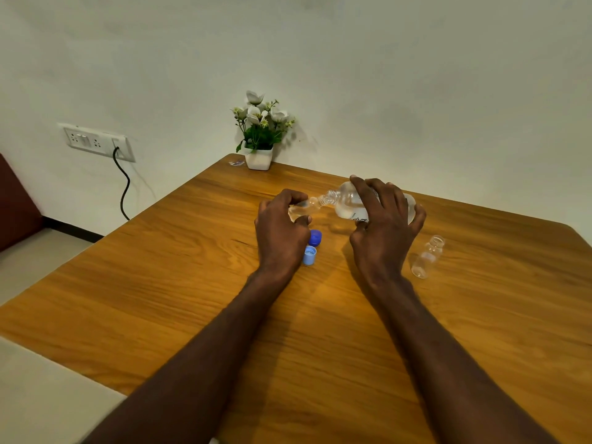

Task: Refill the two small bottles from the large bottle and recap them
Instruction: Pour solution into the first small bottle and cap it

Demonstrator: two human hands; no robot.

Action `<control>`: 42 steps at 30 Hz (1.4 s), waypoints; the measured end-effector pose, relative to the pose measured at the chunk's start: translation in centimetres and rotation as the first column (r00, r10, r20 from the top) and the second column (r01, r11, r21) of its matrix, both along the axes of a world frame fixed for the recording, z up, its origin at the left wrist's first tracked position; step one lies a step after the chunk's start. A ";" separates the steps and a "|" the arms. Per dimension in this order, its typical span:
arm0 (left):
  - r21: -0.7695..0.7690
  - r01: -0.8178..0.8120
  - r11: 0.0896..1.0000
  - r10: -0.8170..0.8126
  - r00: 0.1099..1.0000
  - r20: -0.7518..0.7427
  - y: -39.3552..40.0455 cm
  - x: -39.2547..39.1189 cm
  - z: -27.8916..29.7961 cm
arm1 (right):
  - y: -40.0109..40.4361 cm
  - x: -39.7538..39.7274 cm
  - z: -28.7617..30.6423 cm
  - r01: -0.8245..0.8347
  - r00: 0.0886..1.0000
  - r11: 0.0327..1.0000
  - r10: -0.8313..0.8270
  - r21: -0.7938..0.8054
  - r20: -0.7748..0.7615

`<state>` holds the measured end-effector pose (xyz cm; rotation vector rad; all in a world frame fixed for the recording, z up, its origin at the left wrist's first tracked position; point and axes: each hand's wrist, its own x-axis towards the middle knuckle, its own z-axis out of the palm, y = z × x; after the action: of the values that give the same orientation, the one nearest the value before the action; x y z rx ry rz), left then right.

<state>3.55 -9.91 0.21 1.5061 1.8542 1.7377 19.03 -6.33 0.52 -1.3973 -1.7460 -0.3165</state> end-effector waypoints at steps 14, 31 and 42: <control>-0.004 0.001 1.000 -0.001 1.000 -0.022 0.0 0.1 0.0 | 0.1 0.0 0.0 -0.002 1.000 1.000 0.002 -0.005 0.000; 0.005 0.005 1.000 -0.005 1.000 -0.026 -0.1 0.1 0.0 | 0.0 0.1 0.0 -0.016 1.000 1.000 0.016 0.018 -0.011; 0.001 0.007 1.000 -0.007 1.000 -0.006 0.0 0.1 0.0 | 0.0 0.0 0.0 -0.013 1.000 1.000 0.013 0.026 -0.007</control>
<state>3.60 -9.92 0.20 1.5184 1.8489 1.7334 19.05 -6.37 0.57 -1.3671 -1.7384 -0.3251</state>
